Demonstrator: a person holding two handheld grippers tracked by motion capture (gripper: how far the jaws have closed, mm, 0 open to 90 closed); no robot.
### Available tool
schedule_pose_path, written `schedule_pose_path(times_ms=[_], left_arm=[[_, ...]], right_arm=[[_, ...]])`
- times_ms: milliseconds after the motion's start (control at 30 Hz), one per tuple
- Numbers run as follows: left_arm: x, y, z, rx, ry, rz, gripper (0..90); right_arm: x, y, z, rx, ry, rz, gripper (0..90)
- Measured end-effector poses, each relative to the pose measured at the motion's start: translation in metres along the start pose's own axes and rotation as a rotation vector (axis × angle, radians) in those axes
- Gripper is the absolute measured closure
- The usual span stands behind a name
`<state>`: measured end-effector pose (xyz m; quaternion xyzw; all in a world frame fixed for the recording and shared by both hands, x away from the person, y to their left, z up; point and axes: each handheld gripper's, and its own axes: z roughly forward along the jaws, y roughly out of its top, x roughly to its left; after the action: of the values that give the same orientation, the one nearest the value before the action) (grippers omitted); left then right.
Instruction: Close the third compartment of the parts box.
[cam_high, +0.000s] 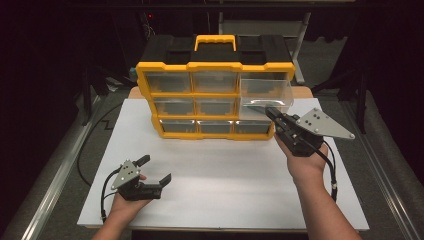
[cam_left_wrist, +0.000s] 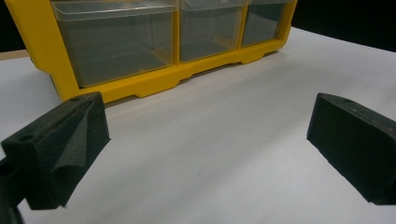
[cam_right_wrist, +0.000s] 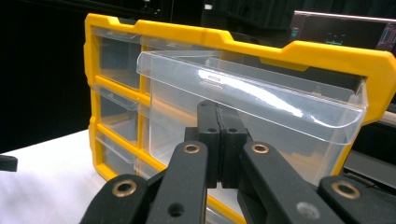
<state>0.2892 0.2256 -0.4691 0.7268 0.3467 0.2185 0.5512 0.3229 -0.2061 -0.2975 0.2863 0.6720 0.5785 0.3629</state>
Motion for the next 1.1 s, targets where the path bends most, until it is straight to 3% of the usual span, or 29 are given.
schedule_pose_path(times_ms=[1100], left_arm=[[0.0, 0.0, -0.001, 0.001, -0.002, 0.0, 0.3]], right_arm=[[-0.015, 0.003, 0.028, 0.017, -0.047, 0.002, 90.0]])
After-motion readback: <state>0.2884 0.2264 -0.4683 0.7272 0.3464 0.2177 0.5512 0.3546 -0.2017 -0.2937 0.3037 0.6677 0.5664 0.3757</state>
